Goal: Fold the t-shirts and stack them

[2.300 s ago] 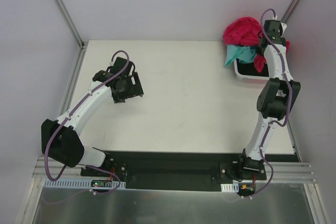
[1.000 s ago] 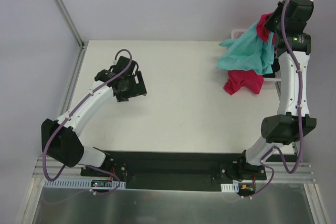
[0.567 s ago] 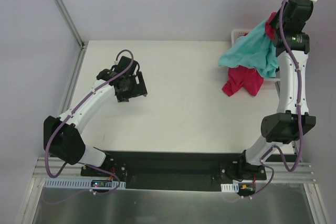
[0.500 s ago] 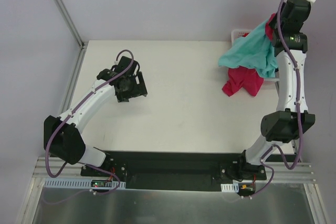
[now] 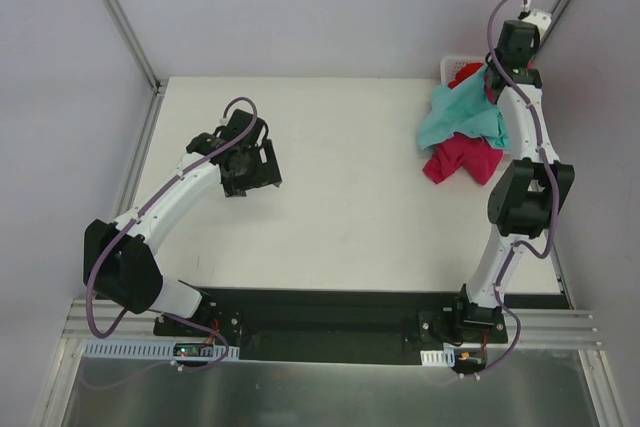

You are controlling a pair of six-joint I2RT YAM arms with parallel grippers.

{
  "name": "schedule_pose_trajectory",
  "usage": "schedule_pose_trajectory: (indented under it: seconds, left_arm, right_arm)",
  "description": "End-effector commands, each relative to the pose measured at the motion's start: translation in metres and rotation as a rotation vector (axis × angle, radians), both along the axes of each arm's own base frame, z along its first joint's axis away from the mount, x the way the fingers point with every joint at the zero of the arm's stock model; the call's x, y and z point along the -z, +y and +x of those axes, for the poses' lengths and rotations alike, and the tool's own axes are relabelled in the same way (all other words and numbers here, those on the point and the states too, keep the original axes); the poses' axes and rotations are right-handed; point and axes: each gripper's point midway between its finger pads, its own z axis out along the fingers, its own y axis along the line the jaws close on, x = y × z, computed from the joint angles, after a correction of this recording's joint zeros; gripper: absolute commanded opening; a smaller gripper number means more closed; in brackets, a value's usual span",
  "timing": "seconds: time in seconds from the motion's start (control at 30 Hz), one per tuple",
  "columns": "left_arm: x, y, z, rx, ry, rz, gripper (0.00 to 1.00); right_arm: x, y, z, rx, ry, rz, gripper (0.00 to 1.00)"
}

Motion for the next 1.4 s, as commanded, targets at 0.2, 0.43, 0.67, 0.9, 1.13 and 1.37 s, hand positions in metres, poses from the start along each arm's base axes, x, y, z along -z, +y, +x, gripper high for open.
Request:
schedule_pose_trajectory:
  seconds: [0.2,0.43,0.67,0.9,1.13,1.37]
  left_arm:
    - [0.006,-0.001,-0.004,0.015,0.018,0.031,0.82]
    - [0.006,-0.001,-0.006,0.019,0.015,0.032,0.82]
    - [0.010,0.000,-0.008,0.018,0.024,0.042,0.82]
    - [0.009,-0.001,-0.007,0.020,0.023,0.037,0.82]
    - [0.018,0.001,-0.008,0.021,0.045,0.057,0.83]
    - [0.018,-0.001,-0.008,0.023,0.046,0.054,0.83]
  right_arm:
    - [0.019,0.009,-0.003,-0.020,0.003,0.037,0.24]
    - [0.000,0.021,-0.011,-0.063,-0.033,0.067,0.68]
    - [0.005,0.022,-0.020,-0.066,-0.019,0.063,0.61]
    - [0.006,0.024,-0.025,-0.057,-0.002,0.052,0.53]
    - [-0.003,0.022,-0.027,-0.048,-0.012,0.025,0.12]
    - [-0.009,0.029,-0.026,-0.057,-0.011,-0.005,0.01]
